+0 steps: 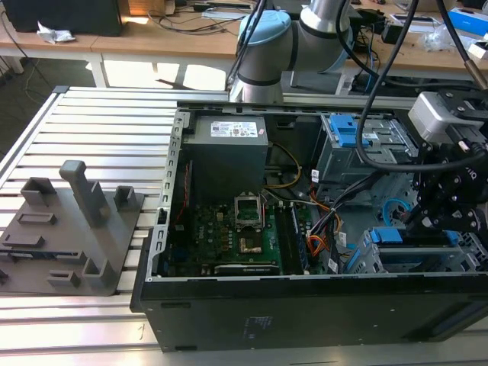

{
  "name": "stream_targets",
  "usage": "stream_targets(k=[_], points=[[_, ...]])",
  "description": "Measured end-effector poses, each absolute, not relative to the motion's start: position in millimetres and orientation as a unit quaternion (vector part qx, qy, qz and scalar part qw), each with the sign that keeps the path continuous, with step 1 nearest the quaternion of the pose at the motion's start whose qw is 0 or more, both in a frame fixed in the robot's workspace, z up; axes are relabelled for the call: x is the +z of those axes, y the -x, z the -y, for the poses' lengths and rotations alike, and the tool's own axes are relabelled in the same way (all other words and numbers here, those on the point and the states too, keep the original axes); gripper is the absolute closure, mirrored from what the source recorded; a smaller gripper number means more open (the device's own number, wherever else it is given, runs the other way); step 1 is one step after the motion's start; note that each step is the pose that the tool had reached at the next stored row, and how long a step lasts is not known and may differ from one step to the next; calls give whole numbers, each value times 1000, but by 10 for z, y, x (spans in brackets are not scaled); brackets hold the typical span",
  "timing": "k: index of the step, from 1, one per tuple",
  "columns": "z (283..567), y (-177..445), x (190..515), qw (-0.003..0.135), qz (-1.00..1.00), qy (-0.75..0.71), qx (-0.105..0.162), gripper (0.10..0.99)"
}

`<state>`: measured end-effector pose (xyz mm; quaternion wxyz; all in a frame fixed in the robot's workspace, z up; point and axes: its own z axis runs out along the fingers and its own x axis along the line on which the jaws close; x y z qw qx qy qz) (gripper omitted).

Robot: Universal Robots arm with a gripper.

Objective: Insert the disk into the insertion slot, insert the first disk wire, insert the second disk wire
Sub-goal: 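Insert the second disk wire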

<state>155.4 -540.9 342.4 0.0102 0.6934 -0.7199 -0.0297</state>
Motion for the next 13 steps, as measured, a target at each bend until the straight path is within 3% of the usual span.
stream_targets(k=[13], points=[[5419, -1554, 3382, 10, 720, -693, -30, 925]])
